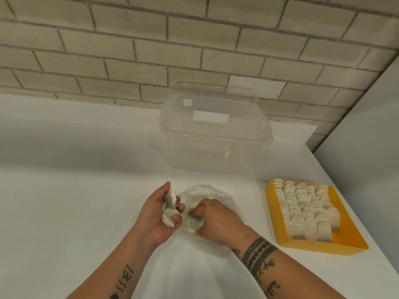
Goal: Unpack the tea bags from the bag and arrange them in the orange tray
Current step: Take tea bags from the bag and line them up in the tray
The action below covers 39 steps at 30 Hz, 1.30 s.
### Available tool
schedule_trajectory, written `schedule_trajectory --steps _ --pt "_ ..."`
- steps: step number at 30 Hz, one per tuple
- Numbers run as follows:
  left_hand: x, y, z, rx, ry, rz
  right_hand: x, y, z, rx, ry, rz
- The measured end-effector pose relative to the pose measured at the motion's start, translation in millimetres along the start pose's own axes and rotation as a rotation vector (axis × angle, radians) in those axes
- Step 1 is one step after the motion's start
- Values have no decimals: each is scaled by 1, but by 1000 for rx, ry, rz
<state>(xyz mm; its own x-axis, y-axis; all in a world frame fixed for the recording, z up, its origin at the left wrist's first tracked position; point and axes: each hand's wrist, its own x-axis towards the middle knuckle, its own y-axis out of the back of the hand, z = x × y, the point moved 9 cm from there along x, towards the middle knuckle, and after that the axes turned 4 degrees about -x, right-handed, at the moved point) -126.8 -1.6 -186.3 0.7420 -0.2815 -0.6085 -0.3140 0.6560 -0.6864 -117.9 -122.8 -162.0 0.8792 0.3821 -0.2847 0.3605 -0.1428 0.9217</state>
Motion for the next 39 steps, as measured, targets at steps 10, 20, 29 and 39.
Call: schedule_trajectory --steps 10,20,29,39 --pt "1 10 0 58 -53 69 -9 7 17 280 -57 146" --pt "-4 -37 -8 102 -53 -34 -25 87 23 945 -202 259" --pt "-2 -50 -18 -5 28 -131 -28 90 -12 435 -69 271" --pt "-2 -4 -14 -50 2 65 -36 9 4 100 -10 -49"
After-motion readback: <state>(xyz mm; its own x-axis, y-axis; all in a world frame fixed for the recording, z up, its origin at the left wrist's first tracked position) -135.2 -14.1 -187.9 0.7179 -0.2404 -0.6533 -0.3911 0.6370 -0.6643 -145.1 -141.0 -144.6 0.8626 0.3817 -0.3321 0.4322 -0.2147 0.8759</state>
